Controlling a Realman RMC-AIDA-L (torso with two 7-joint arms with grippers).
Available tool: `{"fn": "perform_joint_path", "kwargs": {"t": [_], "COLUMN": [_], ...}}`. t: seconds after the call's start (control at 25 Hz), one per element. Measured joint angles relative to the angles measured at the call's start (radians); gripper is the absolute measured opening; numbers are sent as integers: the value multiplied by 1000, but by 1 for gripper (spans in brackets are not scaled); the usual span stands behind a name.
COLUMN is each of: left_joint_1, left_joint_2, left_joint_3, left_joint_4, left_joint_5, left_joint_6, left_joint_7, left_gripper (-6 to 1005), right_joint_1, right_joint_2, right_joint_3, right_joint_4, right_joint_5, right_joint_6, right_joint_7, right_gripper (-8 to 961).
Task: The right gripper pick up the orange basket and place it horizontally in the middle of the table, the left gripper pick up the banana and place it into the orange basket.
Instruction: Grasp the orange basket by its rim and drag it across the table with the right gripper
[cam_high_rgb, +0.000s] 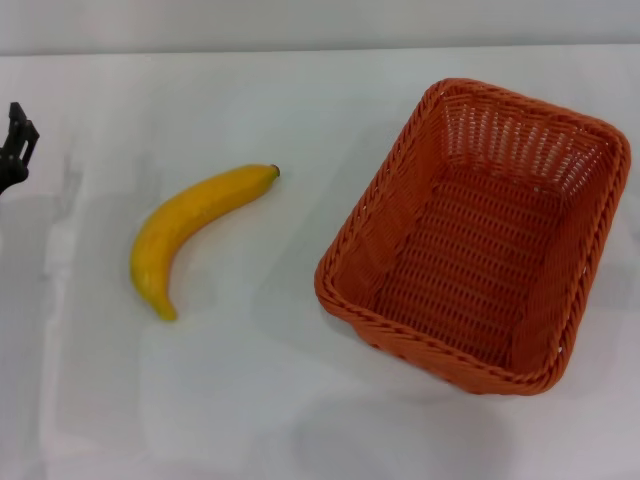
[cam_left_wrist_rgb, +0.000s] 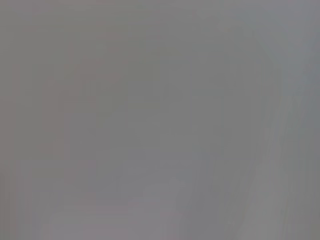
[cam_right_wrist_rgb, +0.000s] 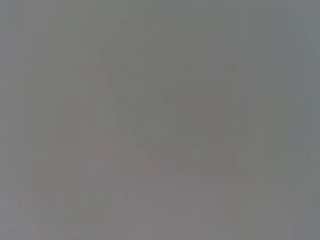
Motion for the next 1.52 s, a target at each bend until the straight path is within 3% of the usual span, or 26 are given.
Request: {"fn": "perform_joint_path", "kwargs": {"t": [0.44, 0.6, 0.72, 0.96, 1.16, 1.24, 1.36, 1.52], "left_joint_1": [0, -1, -3, -8, -12, -16, -20, -21], "left_joint_2": [1, 2, 2, 2, 4, 4, 5, 5], "left_joint_3": [0, 0, 0, 0, 0, 0, 0, 0], "left_joint_4": [8, 8, 8, 9, 2, 1, 0, 0], "left_joint_5": [0, -2, -2, -2, -1, 0, 1, 3], "left_joint_6": [0, 0, 0, 0, 0, -4, -14, -16], "left_joint_7": [0, 0, 0, -28, -47, -44, -44, -43], "left_gripper": [863, 862, 861, 861, 862, 861, 861, 861], "right_joint_1": [6, 4, 2, 78, 215, 276, 358, 470], "right_joint_2": [0, -21, -84, -255, -392, -433, -476, -510], "right_joint_3": [0, -67, -181, -337, -347, -347, -348, -353], "right_joint_4": [-4, -72, -145, -218, -239, -239, -241, -252], "right_joint_5": [0, -10, -38, -223, -598, -736, -904, -1105], "right_joint_6": [2, 11, 19, -38, -154, -204, -269, -334], "right_joint_7": [23, 265, 597, 1162, 1498, 1576, 1659, 1751], "right_gripper": [838, 838, 837, 837, 836, 836, 836, 836]}}
